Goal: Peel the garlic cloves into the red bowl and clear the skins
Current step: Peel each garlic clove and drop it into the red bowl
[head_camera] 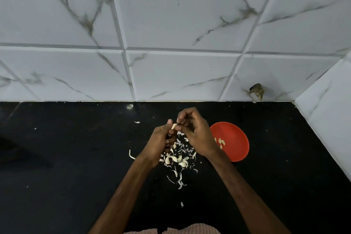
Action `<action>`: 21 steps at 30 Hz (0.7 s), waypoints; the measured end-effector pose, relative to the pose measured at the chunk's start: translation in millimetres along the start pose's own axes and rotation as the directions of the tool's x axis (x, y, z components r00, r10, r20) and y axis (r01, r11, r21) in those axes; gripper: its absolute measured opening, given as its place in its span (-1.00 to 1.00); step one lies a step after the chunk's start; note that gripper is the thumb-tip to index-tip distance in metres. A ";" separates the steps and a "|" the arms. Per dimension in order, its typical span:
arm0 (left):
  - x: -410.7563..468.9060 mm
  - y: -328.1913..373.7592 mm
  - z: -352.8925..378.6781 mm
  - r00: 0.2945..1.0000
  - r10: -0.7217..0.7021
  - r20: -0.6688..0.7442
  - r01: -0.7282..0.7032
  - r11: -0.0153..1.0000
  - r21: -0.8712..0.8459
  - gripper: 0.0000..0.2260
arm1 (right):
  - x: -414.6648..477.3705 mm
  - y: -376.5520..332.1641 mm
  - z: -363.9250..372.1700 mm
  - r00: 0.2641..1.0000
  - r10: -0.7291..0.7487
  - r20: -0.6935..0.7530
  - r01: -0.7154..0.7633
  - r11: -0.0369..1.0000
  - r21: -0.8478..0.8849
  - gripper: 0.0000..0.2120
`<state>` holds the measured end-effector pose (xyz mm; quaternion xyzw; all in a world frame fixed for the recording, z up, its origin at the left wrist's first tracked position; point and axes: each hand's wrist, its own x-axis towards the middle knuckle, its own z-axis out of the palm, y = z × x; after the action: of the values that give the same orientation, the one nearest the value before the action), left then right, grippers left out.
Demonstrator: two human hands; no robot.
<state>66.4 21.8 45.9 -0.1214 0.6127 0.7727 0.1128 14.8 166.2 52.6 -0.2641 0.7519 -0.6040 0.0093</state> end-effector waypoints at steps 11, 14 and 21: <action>-2.1 0.3 5.3 0.992 -0.122 0.026 0.124 0.988 -0.090 -0.54 | 5.5 -2.3 -0.1 0.992 0.038 0.124 -0.029 0.997 -0.071 -0.58; -4.1 -0.3 9.6 0.993 -0.117 0.006 0.117 0.989 -0.094 -0.57 | 6.5 -0.4 -1.6 0.984 0.027 0.178 -0.002 0.990 -0.140 -0.51; -5.6 2.9 14.5 0.981 -0.192 0.023 0.193 0.957 -0.216 -0.53 | 5.4 -1.2 -3.6 0.980 -0.046 0.196 0.090 0.970 -0.224 -0.58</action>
<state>70.0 35.1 53.6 -0.1915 0.5100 0.8203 0.1739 9.3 167.1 56.3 -0.3452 0.8033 -0.4844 0.0289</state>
